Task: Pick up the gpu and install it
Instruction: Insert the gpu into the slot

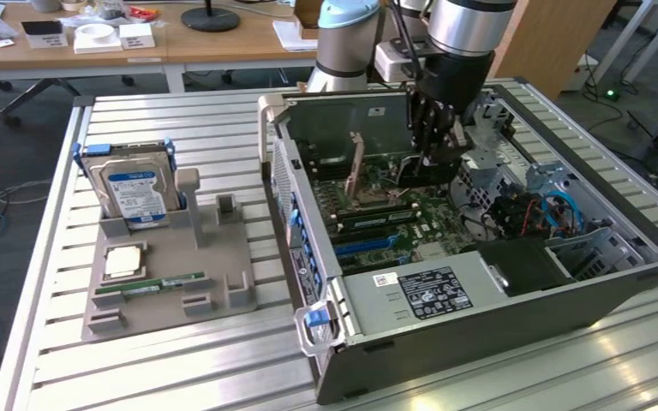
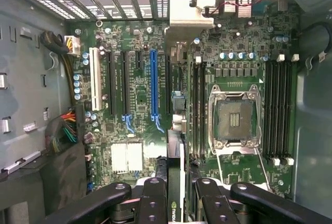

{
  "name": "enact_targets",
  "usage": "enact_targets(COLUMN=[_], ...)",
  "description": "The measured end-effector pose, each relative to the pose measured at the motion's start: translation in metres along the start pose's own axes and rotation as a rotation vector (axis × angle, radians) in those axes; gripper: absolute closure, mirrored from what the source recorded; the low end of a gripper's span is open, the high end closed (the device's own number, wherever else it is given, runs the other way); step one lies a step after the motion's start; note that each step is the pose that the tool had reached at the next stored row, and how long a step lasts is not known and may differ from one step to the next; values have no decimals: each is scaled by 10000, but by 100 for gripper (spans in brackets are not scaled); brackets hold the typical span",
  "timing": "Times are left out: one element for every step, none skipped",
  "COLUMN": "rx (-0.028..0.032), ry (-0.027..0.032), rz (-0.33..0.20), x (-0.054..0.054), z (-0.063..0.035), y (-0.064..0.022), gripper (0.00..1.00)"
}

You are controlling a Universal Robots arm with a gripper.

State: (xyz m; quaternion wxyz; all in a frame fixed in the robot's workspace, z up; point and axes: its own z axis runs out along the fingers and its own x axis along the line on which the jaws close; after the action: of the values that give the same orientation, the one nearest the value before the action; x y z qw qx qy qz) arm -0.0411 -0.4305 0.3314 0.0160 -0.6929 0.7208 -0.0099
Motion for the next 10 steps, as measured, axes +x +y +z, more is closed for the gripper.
enact_targets(rx=[0,0,-1,0,0,0,0,0,-1,0], ry=[0,0,1,1,0,1,1,1,1,1], rz=[-2,-2,-2,-3,-3,-3,-3,-2,-3,-4], x=[1,2,3,3,4,4,5,5,5,6], z=[5,11,17,23,28,34,40,46,53,60], y=[4,8,13,17,20,24,28,31,34,36], gripper=[74,74,74,74,74,74,74,74,74,74])
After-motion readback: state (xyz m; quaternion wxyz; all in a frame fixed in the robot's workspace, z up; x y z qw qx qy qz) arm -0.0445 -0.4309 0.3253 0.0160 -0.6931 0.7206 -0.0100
